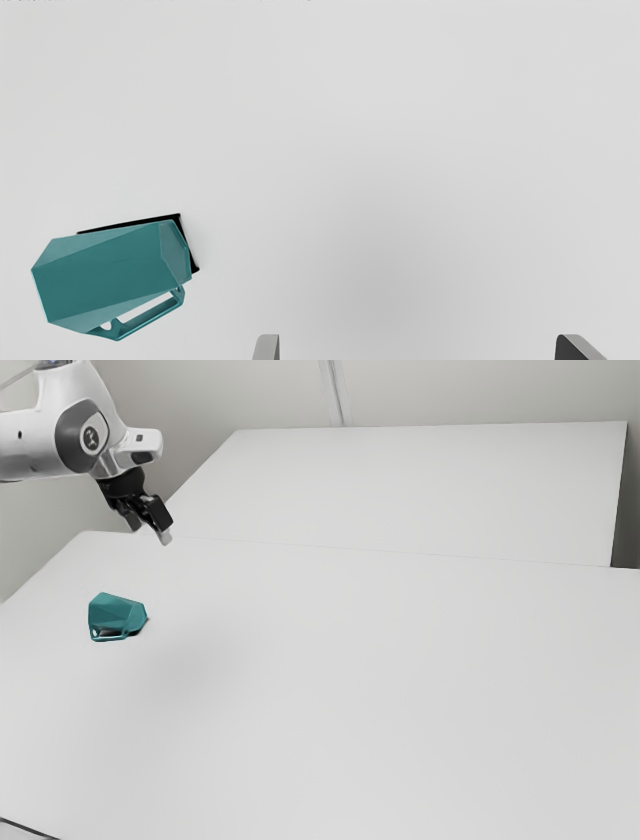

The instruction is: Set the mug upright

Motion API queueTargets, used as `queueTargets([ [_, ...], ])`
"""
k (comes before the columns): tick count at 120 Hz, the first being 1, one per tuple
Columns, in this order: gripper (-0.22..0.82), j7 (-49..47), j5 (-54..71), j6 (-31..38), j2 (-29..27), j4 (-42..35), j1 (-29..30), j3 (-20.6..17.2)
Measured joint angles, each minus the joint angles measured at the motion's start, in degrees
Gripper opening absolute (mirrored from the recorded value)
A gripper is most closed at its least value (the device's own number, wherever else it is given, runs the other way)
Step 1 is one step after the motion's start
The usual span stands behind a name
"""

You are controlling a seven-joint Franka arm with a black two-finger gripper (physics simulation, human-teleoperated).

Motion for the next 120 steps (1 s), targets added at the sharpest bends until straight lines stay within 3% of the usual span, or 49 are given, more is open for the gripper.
queueTargets([
  [31, 0.6, 0.5, -1.4, 1.0, 0.8, 2.6, 2.7, 2.6],
  [75, 0.6, 9.2, -10.4, 0.3, 14.1, 10.1, 21.5, 1.2],
  [108, 0.6, 15.9, -17.6, -2.0, 26.6, 19.9, 31.6, -4.2],
  [120, 0.6, 18.0, -19.1, -3.8, 30.2, 22.7, 36.4, -8.1],
])
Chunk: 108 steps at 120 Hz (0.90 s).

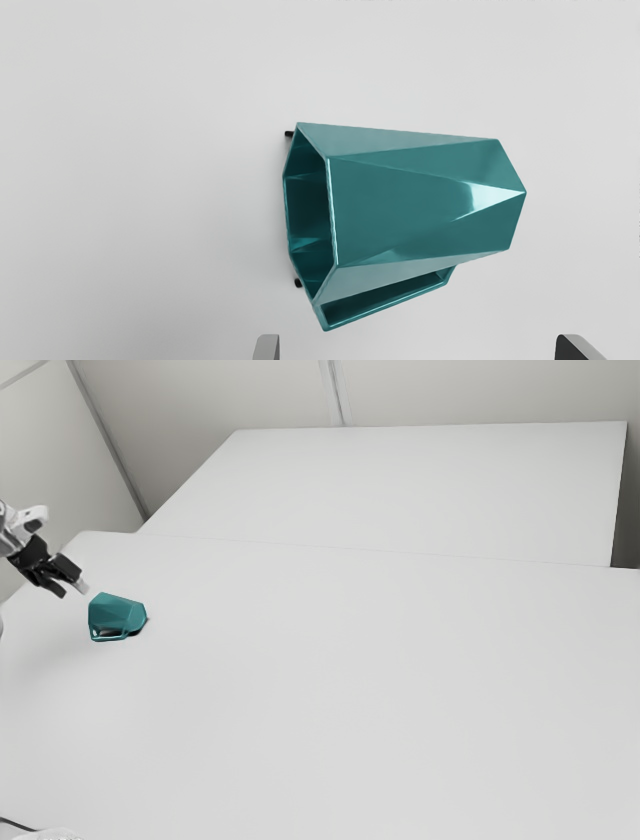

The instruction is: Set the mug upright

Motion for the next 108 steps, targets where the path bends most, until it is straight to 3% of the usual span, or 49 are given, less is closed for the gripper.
queueTargets([
  [31, 0.6, 5.1, -2.6, -5.9, 6.7, 5.9, 12.4, -11.9],
  [57, 0.6, 8.2, -6.8, -9.8, 12.2, 9.9, 13.5, -13.6],
  [87, 0.6, 10.3, -8.5, -10.5, 14.3, 10.9, 13.0, -14.6],
  [108, 0.44, 11.1, -10.2, -10.1, 15.1, 10.9, 12.9, -16.1],
])
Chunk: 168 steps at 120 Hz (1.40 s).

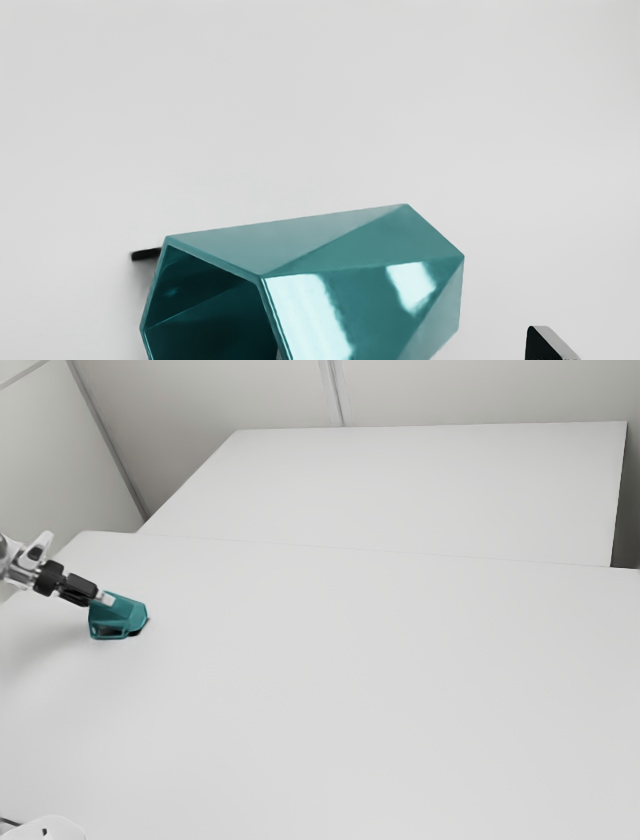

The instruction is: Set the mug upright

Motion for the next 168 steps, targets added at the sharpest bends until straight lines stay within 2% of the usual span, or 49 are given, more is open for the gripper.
queueTargets([
  [10, 0.32, 0.1, -1.1, 0.2, 0.3, -0.1, 0.1, -0.1],
  [26, 0.07, 0.1, -2.3, 0.4, 0.5, -0.2, 0.2, -0.1],
  [55, -0.1, 0.1, -2.8, 0.8, 0.3, -0.2, 0.3, -0.2],
  [59, -0.16, 0.1, -2.9, 0.8, 0.1, -0.2, 0.2, -0.2],
  [92, -0.17, -0.3, -3.2, 0.7, -1.0, -0.4, -1.4, -1.1],
  [115, -0.17, -1.0, -2.7, 0.5, -3.8, -0.8, -3.3, -0.6],
  [144, -0.18, -3.4, 4.7, 1.0, -11.9, -4.7, -8.7, -0.5],
  [168, -0.18, -6.7, 11.7, 5.4, -21.3, -15.8, -14.3, -0.3],
])
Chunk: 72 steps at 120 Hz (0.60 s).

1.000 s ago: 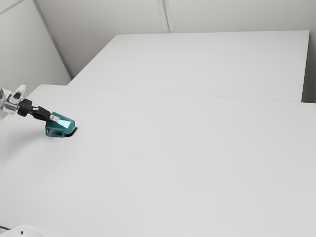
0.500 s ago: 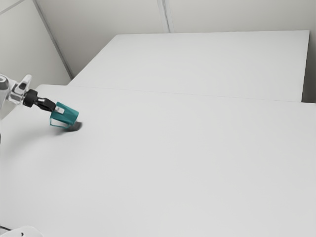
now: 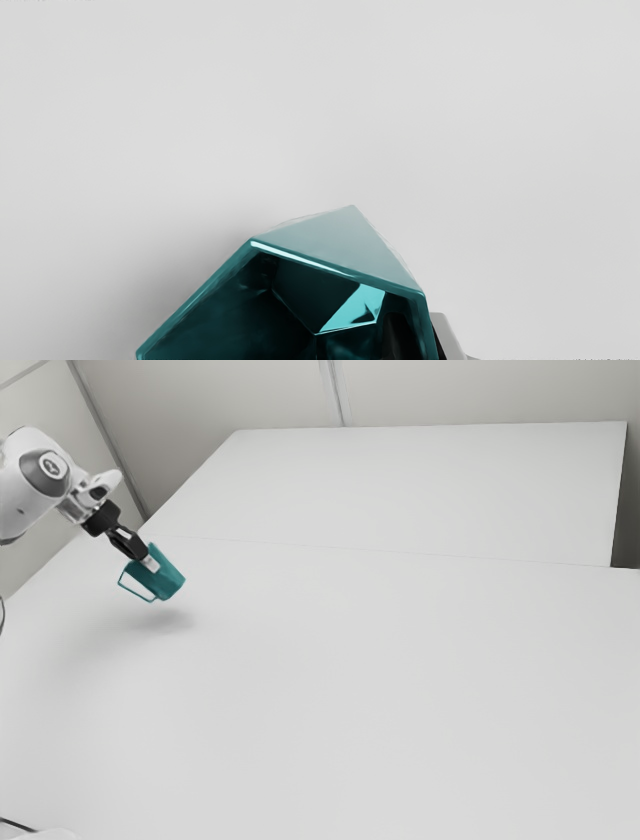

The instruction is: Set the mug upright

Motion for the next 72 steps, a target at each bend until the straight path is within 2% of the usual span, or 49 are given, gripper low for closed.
queueTargets([
  [22, -0.18, -4.0, 3.7, 4.9, -7.7, -9.3, -12.3, 7.8],
  [53, -0.18, -12.4, 12.4, 14.0, -15.6, -22.7, -26.0, 11.1],
  [72, -0.18, -18.4, 16.8, 19.0, -16.9, -27.4, -33.5, 12.9],
])
